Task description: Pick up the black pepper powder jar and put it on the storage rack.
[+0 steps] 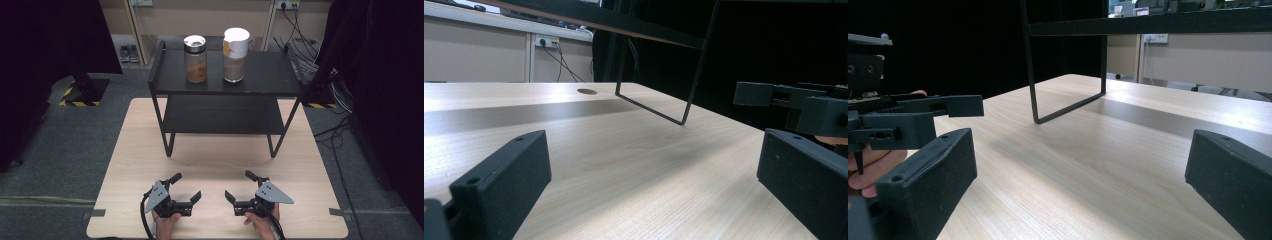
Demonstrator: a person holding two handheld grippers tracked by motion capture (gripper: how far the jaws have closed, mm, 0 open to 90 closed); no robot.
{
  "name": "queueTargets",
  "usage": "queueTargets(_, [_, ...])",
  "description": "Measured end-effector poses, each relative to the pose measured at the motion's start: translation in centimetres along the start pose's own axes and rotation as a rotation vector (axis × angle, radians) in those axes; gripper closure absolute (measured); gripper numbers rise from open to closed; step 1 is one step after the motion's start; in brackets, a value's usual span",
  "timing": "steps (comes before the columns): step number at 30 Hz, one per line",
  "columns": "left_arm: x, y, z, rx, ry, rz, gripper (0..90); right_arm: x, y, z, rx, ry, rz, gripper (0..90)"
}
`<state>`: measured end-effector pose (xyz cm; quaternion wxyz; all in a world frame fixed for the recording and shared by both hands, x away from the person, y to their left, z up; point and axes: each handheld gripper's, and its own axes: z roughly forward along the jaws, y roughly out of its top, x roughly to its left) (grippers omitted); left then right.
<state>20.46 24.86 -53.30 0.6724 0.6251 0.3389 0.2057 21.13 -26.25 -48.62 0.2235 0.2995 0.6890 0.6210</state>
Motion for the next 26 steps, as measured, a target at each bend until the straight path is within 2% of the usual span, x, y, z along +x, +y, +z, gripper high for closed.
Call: queueTargets(26, [0.04, 0.02, 0.05, 0.001, -0.001, -0.001, 0.2, 0.04, -0.07, 0.10, 0.006, -0.002, 0.005, 0.5])
